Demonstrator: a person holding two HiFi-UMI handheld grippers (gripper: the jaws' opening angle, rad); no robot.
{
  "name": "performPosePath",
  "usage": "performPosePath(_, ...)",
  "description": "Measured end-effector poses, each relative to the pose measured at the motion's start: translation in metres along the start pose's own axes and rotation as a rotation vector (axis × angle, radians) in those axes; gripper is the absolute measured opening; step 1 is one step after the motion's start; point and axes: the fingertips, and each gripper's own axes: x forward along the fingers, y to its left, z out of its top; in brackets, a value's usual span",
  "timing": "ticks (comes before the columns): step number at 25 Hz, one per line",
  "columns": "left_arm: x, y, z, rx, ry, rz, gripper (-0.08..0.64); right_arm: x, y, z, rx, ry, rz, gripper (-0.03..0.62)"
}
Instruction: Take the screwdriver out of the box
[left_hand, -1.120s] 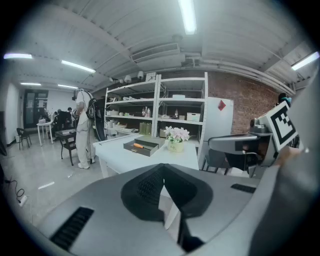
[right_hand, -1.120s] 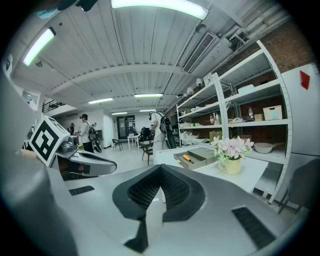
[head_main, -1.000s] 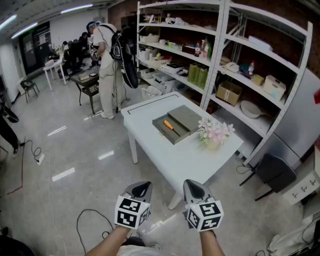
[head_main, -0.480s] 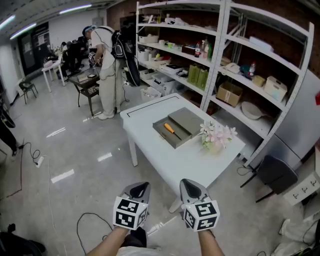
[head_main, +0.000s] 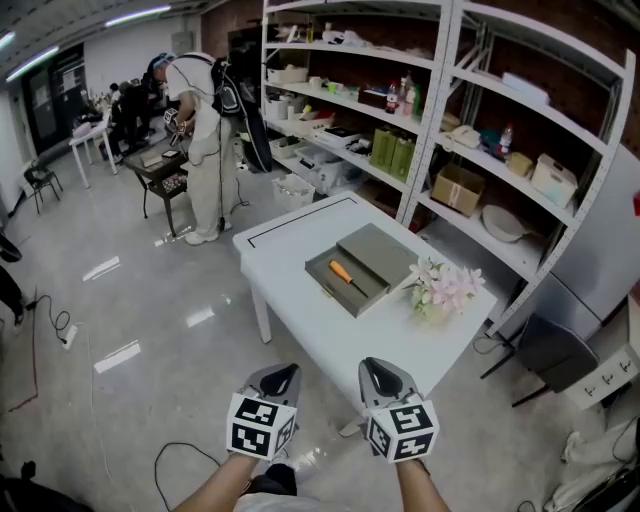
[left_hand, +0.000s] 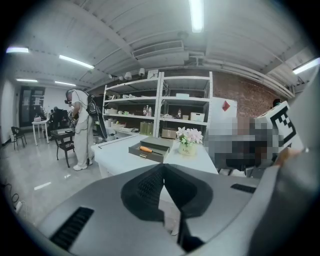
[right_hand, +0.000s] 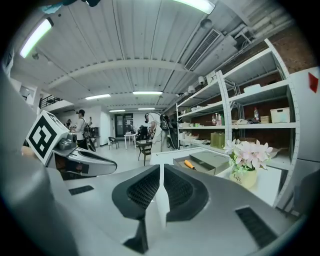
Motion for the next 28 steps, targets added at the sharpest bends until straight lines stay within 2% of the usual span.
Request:
performPosePath(3, 0.013, 0.021, 0.005, -0.001, 0.005, -0.018, 0.005, 0.024, -0.002, 0.005, 0.004, 0.006, -0.018, 0.051)
performPosePath(17, 0.057, 0.111, 0.03, -0.019, 0.012, -0.099, 0.005, 0.114, 0.003, 0.022, 0.019, 0.065, -0.107, 0.069)
performPosePath(28, 0.078, 0.143, 0.045, -0.023, 0.007, -0.15, 0.005, 0.147, -0.001, 0.041, 0.008, 0.082, -0.155, 0.095)
